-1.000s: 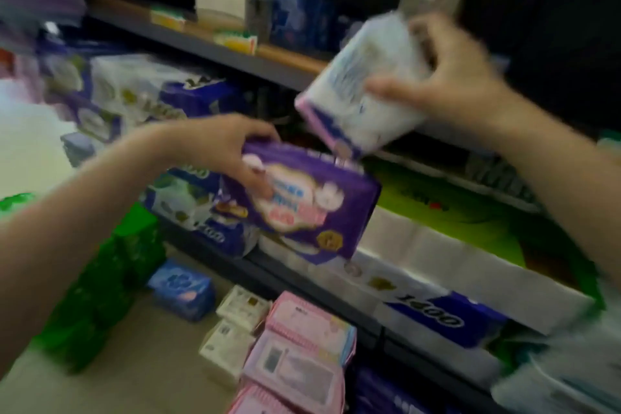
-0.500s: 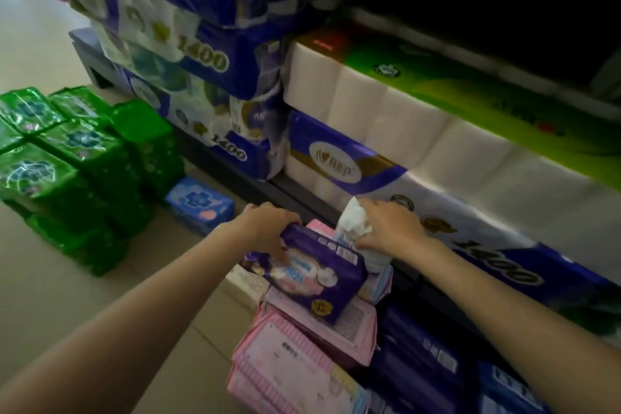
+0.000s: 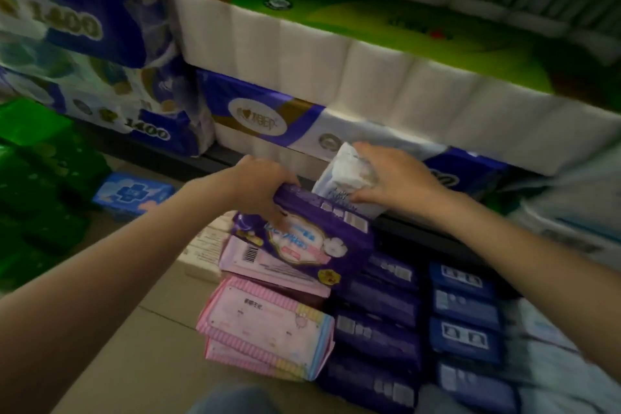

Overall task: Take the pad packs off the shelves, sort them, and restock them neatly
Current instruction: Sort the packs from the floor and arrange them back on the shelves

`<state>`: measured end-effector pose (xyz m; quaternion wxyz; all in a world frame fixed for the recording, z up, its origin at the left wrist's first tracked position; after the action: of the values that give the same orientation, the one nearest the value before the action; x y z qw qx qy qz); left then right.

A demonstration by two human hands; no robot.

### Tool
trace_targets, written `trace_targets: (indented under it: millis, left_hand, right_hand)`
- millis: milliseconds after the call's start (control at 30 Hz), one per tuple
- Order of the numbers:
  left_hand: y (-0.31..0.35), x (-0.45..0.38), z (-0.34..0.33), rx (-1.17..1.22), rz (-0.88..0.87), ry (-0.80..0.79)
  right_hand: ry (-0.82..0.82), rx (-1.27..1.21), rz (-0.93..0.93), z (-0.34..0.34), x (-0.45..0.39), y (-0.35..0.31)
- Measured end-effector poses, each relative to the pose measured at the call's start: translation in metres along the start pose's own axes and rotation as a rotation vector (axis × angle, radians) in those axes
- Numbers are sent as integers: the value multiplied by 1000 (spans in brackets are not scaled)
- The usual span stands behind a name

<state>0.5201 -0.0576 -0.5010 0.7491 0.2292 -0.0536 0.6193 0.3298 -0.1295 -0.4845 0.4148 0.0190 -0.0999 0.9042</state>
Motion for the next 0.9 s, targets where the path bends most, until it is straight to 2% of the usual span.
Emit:
trace_targets:
  millis: [133,300,433,533,600,700,800,900]
  left_hand:
    - [90,-43,-5,-29,-240,20]
    - [166,-74,-57,-152,-345,-107]
    - [179,-87,-112,-243,-281,-210]
    - [180,-80,-147,-309,-215,-263]
    - [177,-68,-162,-311,-182,-283]
    - [173,-44,-172,-144,-127,-264]
    - [188,-16,-177,71,-173,-282]
    - [211,10,-198,63,-236,-391]
  right_hand:
    - [-40,-6,-297,26,77,72]
    - [-172,-59,-560,-10,146,144]
    - [-254,-139,-596,-76,175,173]
    - [-317,-62,-585,-128,193,175]
    - [-276,11,-555,-151,202,173]
    - [-184,5,-492,-161,213,175]
    - [-168,-44,-434,-150,226,179]
    - [-135,-87,-416,-135,244,183]
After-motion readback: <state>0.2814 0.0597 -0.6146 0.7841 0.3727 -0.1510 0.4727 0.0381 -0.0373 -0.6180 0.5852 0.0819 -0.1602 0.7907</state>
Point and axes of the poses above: each hand's wrist, its own x-axis away from the middle knuckle, its own z-axis out of the back of the hand, y = z × x, the point moved 2 cm from there along -x, towards the middle knuckle, and after that the axes turned 4 degrees about x, right-handed, at the moved point
